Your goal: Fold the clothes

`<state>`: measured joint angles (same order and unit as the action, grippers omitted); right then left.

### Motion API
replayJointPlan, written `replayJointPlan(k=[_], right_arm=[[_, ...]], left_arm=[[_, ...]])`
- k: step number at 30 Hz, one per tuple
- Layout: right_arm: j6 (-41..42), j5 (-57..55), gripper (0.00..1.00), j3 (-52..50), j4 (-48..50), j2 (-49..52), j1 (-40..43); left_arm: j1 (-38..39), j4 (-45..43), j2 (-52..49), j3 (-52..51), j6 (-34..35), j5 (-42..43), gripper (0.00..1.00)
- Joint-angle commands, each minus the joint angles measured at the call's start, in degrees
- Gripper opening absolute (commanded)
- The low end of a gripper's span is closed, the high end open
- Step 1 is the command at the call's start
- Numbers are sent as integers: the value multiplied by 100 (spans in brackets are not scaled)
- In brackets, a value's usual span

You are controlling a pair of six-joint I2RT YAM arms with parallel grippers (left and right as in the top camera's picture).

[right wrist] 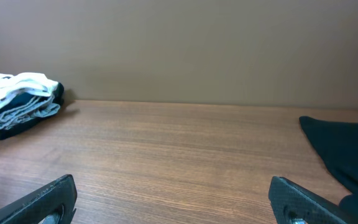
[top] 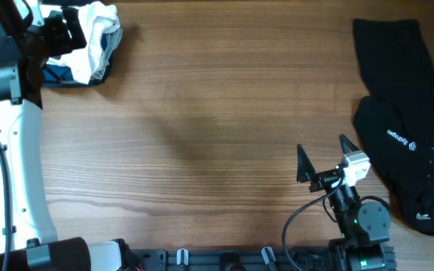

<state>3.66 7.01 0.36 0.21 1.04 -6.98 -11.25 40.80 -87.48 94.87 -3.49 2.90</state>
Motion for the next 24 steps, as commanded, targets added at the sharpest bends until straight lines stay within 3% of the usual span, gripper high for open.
replayJointPlan(k=[1, 24], right_arm=[[98, -61, 100, -7, 17, -76, -28], [98, -61, 100, -7, 17, -76, -28]], left_arm=[[11, 9, 4, -2, 96, -13, 100], [-9, 111, 133, -4, 98, -140, 100]])
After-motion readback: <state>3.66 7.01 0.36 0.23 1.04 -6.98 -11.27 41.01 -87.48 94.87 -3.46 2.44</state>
